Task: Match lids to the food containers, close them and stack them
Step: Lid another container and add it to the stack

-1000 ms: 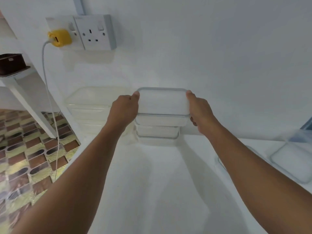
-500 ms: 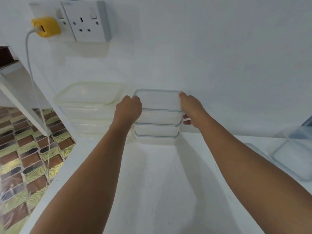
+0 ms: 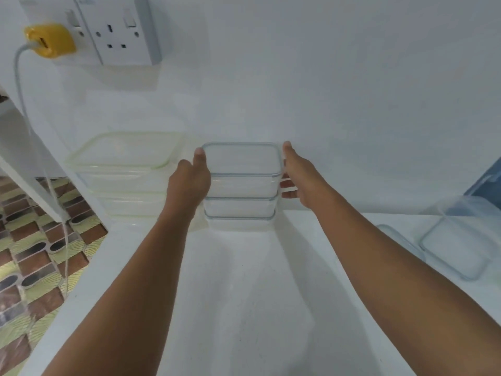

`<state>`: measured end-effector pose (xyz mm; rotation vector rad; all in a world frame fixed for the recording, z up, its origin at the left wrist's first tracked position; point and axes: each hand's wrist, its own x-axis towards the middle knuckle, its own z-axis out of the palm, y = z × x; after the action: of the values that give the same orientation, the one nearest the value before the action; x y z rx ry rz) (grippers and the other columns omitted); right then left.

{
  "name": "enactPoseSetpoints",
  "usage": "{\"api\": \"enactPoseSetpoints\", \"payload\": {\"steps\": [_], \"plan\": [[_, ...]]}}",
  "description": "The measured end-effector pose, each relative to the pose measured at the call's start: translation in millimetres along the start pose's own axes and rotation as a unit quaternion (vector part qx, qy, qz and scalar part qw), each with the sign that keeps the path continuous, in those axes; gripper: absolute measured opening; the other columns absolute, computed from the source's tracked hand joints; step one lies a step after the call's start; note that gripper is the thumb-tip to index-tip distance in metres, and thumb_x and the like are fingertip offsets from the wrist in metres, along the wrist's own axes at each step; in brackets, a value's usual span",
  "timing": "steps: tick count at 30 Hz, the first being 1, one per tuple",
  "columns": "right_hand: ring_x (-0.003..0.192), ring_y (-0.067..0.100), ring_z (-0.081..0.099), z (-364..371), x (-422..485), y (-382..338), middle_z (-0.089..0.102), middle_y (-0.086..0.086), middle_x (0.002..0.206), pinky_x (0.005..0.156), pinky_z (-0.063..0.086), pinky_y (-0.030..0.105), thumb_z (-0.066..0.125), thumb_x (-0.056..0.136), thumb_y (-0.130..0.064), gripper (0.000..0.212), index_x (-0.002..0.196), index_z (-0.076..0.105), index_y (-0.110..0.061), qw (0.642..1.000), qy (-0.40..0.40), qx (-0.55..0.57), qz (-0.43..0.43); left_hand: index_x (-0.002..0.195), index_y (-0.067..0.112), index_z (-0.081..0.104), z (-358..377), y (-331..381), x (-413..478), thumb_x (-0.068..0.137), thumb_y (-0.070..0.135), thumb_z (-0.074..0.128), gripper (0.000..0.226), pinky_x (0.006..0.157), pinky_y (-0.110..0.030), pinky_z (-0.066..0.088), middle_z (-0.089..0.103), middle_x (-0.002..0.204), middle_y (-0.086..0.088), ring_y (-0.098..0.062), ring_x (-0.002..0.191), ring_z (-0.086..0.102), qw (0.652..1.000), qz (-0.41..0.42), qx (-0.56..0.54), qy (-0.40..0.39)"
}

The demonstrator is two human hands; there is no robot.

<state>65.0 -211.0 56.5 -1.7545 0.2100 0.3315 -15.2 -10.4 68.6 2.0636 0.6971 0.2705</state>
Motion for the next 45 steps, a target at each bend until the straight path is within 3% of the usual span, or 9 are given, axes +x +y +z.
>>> {"api": "enactPoseSetpoints", "payload": {"steps": [6,9,13,17,21,29,35,41,45], "plan": [[0.079,0.018,0.059,-29,-52,20,0.064,-0.002,0.087,0.076,0.047,0.036,0.054,0.095,-0.043,0.032,0.081,0.056,-0.014,0.980,0.136,-0.018,-0.146,0.111,0.007,0.069,-26,0,-60,0.106,0.048,0.040,0.051,0.091,-0.045,0.040,0.068,0.119,-0.022,-0.046,0.112,0.057,0.983,0.106,0.114,0.094],[0.088,0.012,0.066,-43,-91,35,0.069,-0.011,0.088,0.080,0.050,0.030,0.062,0.091,-0.032,0.013,0.082,0.066,-0.022,0.975,0.134,-0.006,-0.176,0.108,0.023,0.070,-35,-12,-77,0.097,0.048,0.052,0.032,0.098,-0.047,0.047,0.072,0.113,-0.006,-0.039,0.111,0.063,0.980,0.129,0.053,0.140],[0.082,0.013,0.069,-62,-134,50,0.074,-0.009,0.087,0.075,0.051,0.029,0.063,0.091,-0.026,0.012,0.080,0.069,-0.024,0.982,0.091,-0.012,-0.166,0.097,0.038,0.068,-32,-39,-70,0.087,0.068,0.053,0.035,0.093,-0.060,0.055,0.074,0.091,0.005,-0.031,0.094,0.071,0.985,0.116,-0.014,0.127],[0.068,0.009,0.068,-88,-160,58,0.076,-0.004,0.084,0.063,0.049,0.019,0.062,0.095,-0.023,0.015,0.086,0.069,-0.014,0.989,0.046,-0.012,-0.143,0.101,0.036,0.073,-8,-40,-87,0.079,0.074,0.064,0.045,0.088,-0.061,0.056,0.076,0.091,0.007,-0.024,0.090,0.071,0.987,0.108,-0.103,0.065],[0.063,0.008,0.064,-119,-171,72,0.075,-0.002,0.083,0.056,0.046,0.016,0.061,0.095,-0.023,0.015,0.089,0.069,-0.013,0.992,0.022,-0.025,-0.125,0.084,0.030,0.075,28,3,-138,0.071,0.057,0.061,0.033,0.056,-0.025,0.052,0.072,0.070,-0.001,-0.016,0.061,0.065,0.979,0.129,-0.152,-0.036],[0.055,0.005,0.059,-223,-167,96,0.075,-0.003,0.075,0.061,0.052,0.029,0.065,0.093,-0.025,0.016,0.079,0.071,-0.019,0.981,-0.007,-0.137,-0.141,0.067,0.008,0.071,131,41,-230,0.095,0.017,0.068,0.029,0.055,-0.032,0.037,0.062,0.056,-0.013,-0.023,0.050,0.053,0.961,0.065,-0.203,-0.174],[0.052,-0.005,0.056,-335,-124,92,0.072,-0.006,0.072,0.058,0.044,0.016,0.069,0.088,-0.018,0.014,0.075,0.073,-0.020,0.962,0.066,-0.212,-0.161,0.079,-0.001,0.070,223,63,-265,0.093,0.014,0.070,0.020,0.052,-0.031,0.039,0.068,0.065,-0.010,-0.023,0.054,0.058,0.951,0.022,-0.190,-0.241],[0.080,0.014,0.066,-436,-51,77,0.072,-0.005,0.087,0.065,0.047,0.024,0.065,0.088,-0.016,0.010,0.088,0.075,-0.015,0.927,0.144,-0.330,-0.108,0.091,0.002,0.072,307,106,-290,0.093,0.018,0.071,0.016,0.052,-0.029,0.046,0.075,0.079,-0.011,-0.021,0.060,0.064,0.923,-0.006,-0.171,-0.343],[0.106,0.018,0.063,-465,-7,79,0.070,-0.003,0.117,0.082,0.046,0.026,0.061,0.094,-0.028,0.022,0.110,0.074,-0.018,0.889,0.106,-0.436,-0.088,0.106,0.004,0.070,362,133,-301,0.097,0.025,0.067,0.023,0.056,-0.029,0.049,0.078,0.094,-0.013,-0.022,0.066,0.065,0.891,-0.071,-0.181,-0.411]]}}
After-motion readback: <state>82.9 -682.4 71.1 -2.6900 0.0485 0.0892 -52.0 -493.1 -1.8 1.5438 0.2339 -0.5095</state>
